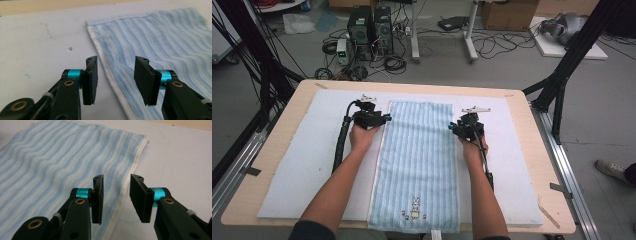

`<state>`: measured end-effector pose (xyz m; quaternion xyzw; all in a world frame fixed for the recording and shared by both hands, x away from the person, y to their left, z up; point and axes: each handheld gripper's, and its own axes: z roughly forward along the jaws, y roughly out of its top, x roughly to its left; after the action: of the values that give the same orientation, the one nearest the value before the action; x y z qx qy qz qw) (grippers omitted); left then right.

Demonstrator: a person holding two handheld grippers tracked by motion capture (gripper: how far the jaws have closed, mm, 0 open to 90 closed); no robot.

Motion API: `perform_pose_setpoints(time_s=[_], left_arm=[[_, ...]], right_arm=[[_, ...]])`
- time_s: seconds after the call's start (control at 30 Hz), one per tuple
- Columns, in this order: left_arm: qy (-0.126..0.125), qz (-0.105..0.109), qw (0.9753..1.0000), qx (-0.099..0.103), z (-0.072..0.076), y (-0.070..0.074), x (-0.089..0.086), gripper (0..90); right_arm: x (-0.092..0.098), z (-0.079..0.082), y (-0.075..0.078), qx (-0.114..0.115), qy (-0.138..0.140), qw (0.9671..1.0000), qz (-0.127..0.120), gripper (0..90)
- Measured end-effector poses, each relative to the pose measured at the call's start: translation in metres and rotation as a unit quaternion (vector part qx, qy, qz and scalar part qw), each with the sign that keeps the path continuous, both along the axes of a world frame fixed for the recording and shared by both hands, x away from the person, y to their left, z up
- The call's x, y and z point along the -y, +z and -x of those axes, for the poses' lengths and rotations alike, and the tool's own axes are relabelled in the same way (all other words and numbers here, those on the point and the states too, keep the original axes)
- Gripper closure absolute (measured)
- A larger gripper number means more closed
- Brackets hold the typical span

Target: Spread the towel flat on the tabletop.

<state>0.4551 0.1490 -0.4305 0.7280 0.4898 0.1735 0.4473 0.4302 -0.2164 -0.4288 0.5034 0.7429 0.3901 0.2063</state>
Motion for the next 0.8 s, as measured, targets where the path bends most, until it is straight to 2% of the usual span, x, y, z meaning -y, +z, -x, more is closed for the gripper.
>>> perform_pose_setpoints(time_s=[0.07, 0.13, 0.2, 0.23, 0.3, 0.37, 0.4, 0.5, 0.8], left_arm=[[-0.007, 0.009, 0.9999, -0.001, 0.014, -0.002, -0.002, 55.4], [-0.017, 0.021, 0.9996, 0.005, 0.029, -0.002, -0.004, 56.1], [-0.031, 0.016, 0.9993, 0.011, 0.043, -0.002, -0.003, 56.5], [-0.035, 0.021, 0.9991, 0.015, 0.049, -0.002, -0.004, 56.6], [-0.046, 0.029, 0.9984, 0.014, 0.061, -0.003, -0.005, 56.6], [-0.055, 0.030, 0.9980, 0.008, 0.072, -0.005, -0.005, 56.0], [-0.059, 0.034, 0.9976, 0.011, 0.078, -0.006, -0.005, 55.7], [-0.072, 0.026, 0.9970, 0.011, 0.092, -0.005, -0.005, 55.6], [-0.085, 0.030, 0.9959, -0.003, 0.136, -0.013, -0.017, 60.8]], right_arm=[[0.002, 0.010, 0.001, 0.003, 0.009, 0.9999, -0.006, 62.0], [0.004, 0.023, 0.003, 0.007, 0.018, 0.9996, -0.019, 61.4], [0.004, 0.037, 0.004, 0.006, 0.027, 0.9995, -0.013, 61.2], [0.003, 0.042, 0.005, -0.005, 0.033, 0.9994, -0.005, 60.6], [0.003, 0.056, 0.005, 0.010, 0.042, 0.9990, 0.002, 61.9], [0.004, 0.068, 0.004, 0.010, 0.048, 0.9988, 0.008, 62.5], [0.004, 0.074, 0.003, 0.013, 0.050, 0.9986, 0.008, 62.6], [0.004, 0.089, 0.003, 0.014, 0.052, 0.9986, 0.003, 64.1], [0.003, 0.138, -0.007, 0.021, 0.067, 0.9975, 0.008, 69.1]])
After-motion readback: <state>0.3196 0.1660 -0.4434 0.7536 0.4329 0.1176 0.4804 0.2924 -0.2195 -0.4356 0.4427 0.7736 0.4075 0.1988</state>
